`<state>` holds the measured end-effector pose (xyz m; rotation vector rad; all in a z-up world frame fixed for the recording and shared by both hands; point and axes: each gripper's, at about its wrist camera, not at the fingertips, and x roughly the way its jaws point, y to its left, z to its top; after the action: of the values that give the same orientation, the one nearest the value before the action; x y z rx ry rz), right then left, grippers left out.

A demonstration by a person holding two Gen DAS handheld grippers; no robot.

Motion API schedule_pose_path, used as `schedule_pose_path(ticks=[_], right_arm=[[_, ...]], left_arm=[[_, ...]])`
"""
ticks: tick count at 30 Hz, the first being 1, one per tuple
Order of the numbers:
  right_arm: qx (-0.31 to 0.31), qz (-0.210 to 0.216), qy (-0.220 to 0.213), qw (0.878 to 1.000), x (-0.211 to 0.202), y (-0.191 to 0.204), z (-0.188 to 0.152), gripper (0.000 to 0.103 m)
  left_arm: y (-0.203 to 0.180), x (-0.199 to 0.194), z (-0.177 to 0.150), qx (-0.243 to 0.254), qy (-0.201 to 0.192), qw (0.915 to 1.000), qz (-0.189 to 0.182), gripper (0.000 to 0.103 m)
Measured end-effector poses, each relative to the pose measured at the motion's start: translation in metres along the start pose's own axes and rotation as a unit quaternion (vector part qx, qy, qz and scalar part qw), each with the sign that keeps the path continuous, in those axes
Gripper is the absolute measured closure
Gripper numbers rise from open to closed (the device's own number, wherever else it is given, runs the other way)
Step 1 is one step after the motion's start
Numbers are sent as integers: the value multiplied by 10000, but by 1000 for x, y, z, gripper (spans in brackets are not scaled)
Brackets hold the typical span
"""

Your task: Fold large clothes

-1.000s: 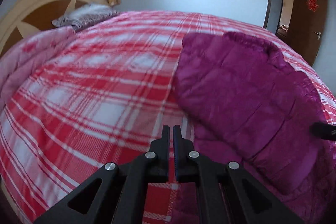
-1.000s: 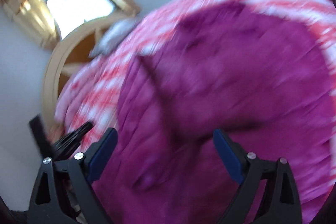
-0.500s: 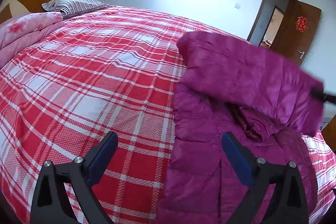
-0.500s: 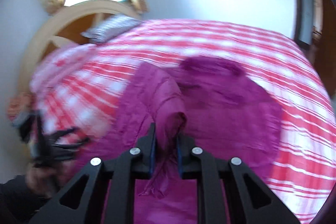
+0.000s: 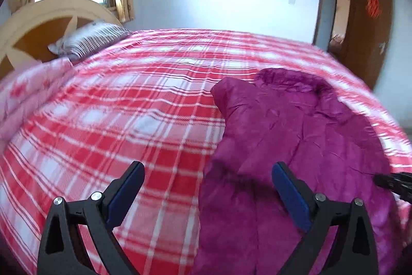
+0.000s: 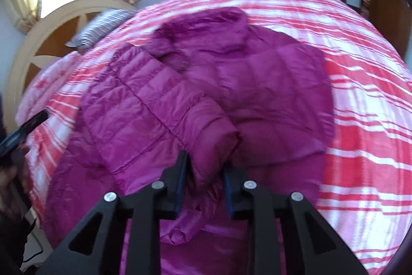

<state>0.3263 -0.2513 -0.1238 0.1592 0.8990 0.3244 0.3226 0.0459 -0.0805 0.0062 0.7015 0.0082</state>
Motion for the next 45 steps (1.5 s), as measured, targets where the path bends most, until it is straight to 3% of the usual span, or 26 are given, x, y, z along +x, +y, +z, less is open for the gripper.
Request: schedule_pose_path(ticks=[2, 4, 7, 8, 9, 11, 14, 16, 18, 20, 22, 25, 30, 33, 37, 40, 43, 45], right_arm=[[-95, 29, -24, 9999, 4, 7, 3, 75], [-200, -264, 87, 9994, 12, 14, 3, 75], [-163, -204, 201, 9995, 16, 8, 3, 72], [-161, -221, 229, 9994, 15, 6, 1, 64], [-132, -259, 230, 9993, 11, 3, 0, 45], [-54, -293, 16, 9996, -6, 0, -1, 32], [-56, -704, -582, 9958, -41, 3, 7, 33], [16, -486, -977, 9940, -58, 10, 16, 32], [-53, -290, -997, 9946, -56, 22, 23, 35], [-272, -118, -764, 9966, -38, 40, 28, 37], [-440, -3, -530, 9976, -13, 54, 27, 42], [-379, 61, -148, 9992, 24, 57, 20, 42], [-445, -83, -115, 9989, 48, 56, 5, 42], [-629, -180, -110, 9978, 42, 61, 4, 41], [-704, -303, -276, 9967, 28, 63, 11, 41], [-686, -395, -607, 9950, 18, 64, 19, 41], [-703, -549, -586, 9943, 29, 63, 24, 50], [-778, -647, -455, 9938, 41, 62, 22, 55]], left_arm=[[-3, 15, 3, 111, 21, 9996, 259, 4], [0, 37, 1, 222, 233, 9981, 534, 4], [17, 57, -3, 161, 444, 9956, 814, 4], [23, 63, -4, 135, 572, 9946, 851, 4], [31, 70, -5, 68, 694, 9936, 888, 4], [43, 66, -1, -138, 635, 9940, 881, 4], [40, 43, 15, -286, 103, 9971, 700, 4], [26, 31, 29, -295, -218, 9986, 384, 4], [3, 31, 41, -109, -328, 9993, 155, 4], [-16, 47, 46, 180, -168, 9997, 74, 4], [-21, 76, 43, 391, 108, 9980, 480, 4], [1, 113, 28, 224, 573, 9947, 818, 4], [43, 132, 6, -457, 836, 9949, 318, 2], [44, 121, 11, -536, 732, 9956, 252, 2], [50, 85, 34, -833, 8, 9960, 326, 3], [39, 88, 50, -892, 74, 9956, 285, 3], [12, 107, 55, -329, 107, 9952, 919, 3], [5, 129, 53, 36, 180, 9790, 2032, 3]])
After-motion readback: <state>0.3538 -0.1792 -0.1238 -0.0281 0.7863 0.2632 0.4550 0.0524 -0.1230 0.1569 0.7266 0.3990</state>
